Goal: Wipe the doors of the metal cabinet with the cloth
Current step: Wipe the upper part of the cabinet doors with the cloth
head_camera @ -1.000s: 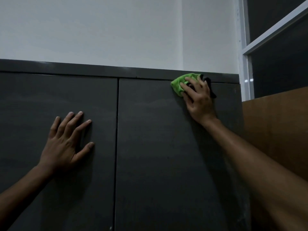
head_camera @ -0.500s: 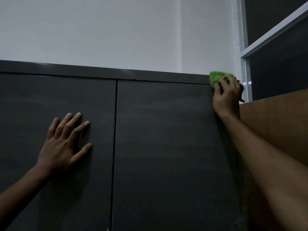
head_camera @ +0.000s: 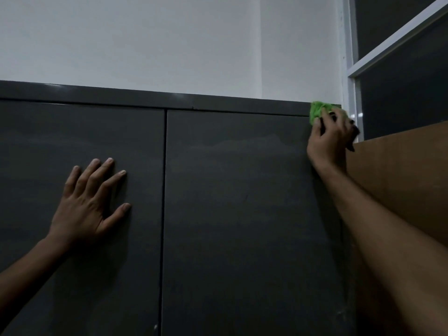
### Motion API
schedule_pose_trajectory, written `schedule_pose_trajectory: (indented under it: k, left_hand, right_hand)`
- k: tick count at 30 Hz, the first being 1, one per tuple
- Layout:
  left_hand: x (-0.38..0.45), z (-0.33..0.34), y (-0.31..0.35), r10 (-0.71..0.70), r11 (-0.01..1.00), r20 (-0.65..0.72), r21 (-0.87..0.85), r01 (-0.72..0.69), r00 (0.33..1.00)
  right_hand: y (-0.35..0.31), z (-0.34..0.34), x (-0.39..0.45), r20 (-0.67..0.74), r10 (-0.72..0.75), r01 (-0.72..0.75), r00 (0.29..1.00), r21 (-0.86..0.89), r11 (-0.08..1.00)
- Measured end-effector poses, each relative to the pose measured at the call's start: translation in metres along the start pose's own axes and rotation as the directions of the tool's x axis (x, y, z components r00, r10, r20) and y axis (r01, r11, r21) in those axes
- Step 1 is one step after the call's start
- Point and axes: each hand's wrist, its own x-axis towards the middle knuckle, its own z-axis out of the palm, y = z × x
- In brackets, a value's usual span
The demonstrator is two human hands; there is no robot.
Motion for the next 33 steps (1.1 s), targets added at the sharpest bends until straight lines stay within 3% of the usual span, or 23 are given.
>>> schedule_pose_trajectory:
  k: [3,5,8,10,11,13,16,18,20,22,24,26,28,30,33]
  left_hand:
    - [0.000,0.000,0.000,-0.005,1.000,0.001,-0.002,0.005,1.000]
    - [0.000,0.000,0.000,-0.003,1.000,0.006,-0.002,0.003,1.000]
    - [0.000,-0.002,0.002,-0.003,1.000,0.004,0.000,0.003,1.000]
    - [0.001,-0.003,0.002,-0.004,1.000,0.007,-0.001,0.004,1.000]
    - [0.000,-0.003,0.002,-0.006,1.000,0.010,-0.002,0.006,1.000]
    - [-0.001,-0.003,0.002,-0.010,1.000,0.011,-0.003,0.010,1.000]
    - [0.000,-0.003,0.003,-0.005,1.000,0.020,-0.006,0.006,1.000]
    - [0.000,-0.004,0.004,-0.008,1.000,0.028,-0.005,0.008,1.000]
    - [0.000,-0.004,0.004,-0.014,1.000,0.033,-0.002,0.014,0.999]
    - [0.000,-0.004,0.004,-0.014,1.000,0.032,-0.002,0.014,0.999]
    - [0.000,-0.005,0.004,-0.015,1.000,0.026,-0.002,0.015,1.000]
    - [0.000,-0.006,0.005,-0.014,1.000,0.020,-0.010,0.014,1.000]
    - [0.000,-0.007,0.005,-0.011,1.000,0.025,-0.018,0.011,1.000]
    - [0.000,-0.008,0.006,-0.014,1.000,0.033,-0.017,0.015,0.999]
    - [0.000,-0.008,0.008,-0.022,1.000,0.026,-0.015,0.022,0.999]
  right_hand:
    - [0.016,-0.005,-0.036,0.142,-0.341,0.339,0.929,0.041,0.940]
    - [0.040,-0.014,-0.035,0.169,-0.389,0.395,0.906,-0.001,0.919]
    - [0.041,-0.015,-0.007,0.034,-0.086,0.086,0.996,-0.013,0.996]
    - [0.025,-0.009,-0.001,-0.001,0.017,-0.017,1.000,-0.030,0.999]
    - [0.017,-0.007,-0.007,0.006,-0.026,0.026,1.000,-0.055,0.998]
    - [0.018,-0.006,-0.032,0.076,-0.239,0.246,0.968,-0.106,0.963]
    - [0.050,-0.021,-0.061,0.146,-0.501,0.520,0.853,-0.160,0.839]
    - [0.064,-0.024,-0.055,0.109,-0.410,0.423,0.905,-0.161,0.892]
    - [0.055,-0.016,-0.038,0.010,-0.117,0.118,0.993,-0.103,0.988]
    - [0.033,-0.006,-0.031,-0.029,0.060,-0.062,0.998,-0.079,0.995]
    - [0.019,0.000,-0.047,0.002,-0.104,0.104,0.995,-0.093,0.990]
    - [0.029,-0.002,-0.076,0.061,-0.359,0.364,0.931,-0.086,0.928]
    - [0.051,-0.010,-0.096,0.096,-0.467,0.475,0.879,-0.088,0.876]
    - [0.062,-0.015,-0.093,0.090,-0.367,0.375,0.926,-0.100,0.922]
    - [0.033,-0.005,-0.066,-0.030,-0.014,0.012,0.999,-0.062,0.998]
